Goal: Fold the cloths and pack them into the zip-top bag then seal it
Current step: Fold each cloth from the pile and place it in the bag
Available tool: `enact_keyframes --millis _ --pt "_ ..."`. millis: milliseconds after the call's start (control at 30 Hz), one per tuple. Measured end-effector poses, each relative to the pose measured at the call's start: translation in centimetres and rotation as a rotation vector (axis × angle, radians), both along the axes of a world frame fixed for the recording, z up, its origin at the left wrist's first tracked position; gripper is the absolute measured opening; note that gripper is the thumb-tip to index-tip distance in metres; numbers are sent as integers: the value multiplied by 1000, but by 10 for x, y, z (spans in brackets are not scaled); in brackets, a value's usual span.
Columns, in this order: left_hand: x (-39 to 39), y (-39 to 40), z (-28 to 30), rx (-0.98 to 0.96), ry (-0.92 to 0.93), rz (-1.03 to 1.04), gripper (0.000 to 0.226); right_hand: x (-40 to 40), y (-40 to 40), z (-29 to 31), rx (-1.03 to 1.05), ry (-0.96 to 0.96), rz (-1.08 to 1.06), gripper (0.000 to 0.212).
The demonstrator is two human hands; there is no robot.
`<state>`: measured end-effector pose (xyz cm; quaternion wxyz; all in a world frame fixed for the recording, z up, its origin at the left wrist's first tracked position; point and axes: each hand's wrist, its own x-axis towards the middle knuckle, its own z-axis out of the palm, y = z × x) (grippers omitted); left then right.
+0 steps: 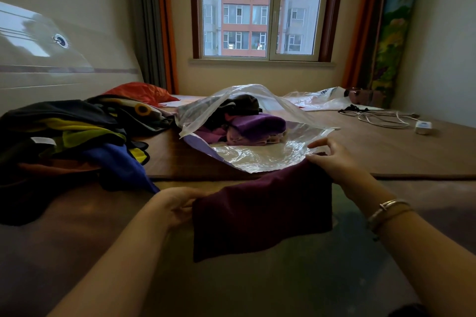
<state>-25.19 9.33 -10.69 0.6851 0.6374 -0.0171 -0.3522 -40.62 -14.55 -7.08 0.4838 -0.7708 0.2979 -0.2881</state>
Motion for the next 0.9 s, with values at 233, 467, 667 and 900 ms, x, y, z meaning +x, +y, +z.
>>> enact_keyframes --millis 233,467,667,900 --pt "13 -4 1 125 -190 16 47 -1 -6 -9 -99 -19 -44 24" --pt "-5 17 40 -19 -531 -108 43 -15 -2 2 -31 -40 59 21" --pt "-9 20 37 530 -1154 -55 44 -26 20 22 -266 380 429 39" --pt "12 30 29 773 -1104 -60 15 -13 6 8 -599 392 180 15"
